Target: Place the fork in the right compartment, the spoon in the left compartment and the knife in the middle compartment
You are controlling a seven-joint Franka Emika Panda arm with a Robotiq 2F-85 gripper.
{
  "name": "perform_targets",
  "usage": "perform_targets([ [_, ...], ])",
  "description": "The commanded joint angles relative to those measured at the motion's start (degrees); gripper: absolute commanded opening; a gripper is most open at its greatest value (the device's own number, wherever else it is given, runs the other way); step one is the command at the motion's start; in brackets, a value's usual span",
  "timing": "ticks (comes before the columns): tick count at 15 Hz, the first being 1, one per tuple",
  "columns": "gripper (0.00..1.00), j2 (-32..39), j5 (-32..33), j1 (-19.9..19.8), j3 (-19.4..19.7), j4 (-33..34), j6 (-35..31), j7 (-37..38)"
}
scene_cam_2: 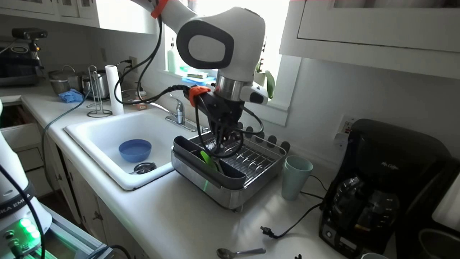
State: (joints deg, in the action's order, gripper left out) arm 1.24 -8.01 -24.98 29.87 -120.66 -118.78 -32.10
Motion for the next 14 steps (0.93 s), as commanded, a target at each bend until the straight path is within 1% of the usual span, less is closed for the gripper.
perform_targets([
  [1, 0.01, -3.39, 2.45, -0.69, -1.38, 0.68, 2.82, -0.08],
  [6, 0.01, -8.12, 6.37, 0.09, -2.37, 0.12, 4.53, 1.06],
  [14, 0.01, -18.96, 16.60, 1.48, -5.30, -1.58, 6.01, 4.51],
])
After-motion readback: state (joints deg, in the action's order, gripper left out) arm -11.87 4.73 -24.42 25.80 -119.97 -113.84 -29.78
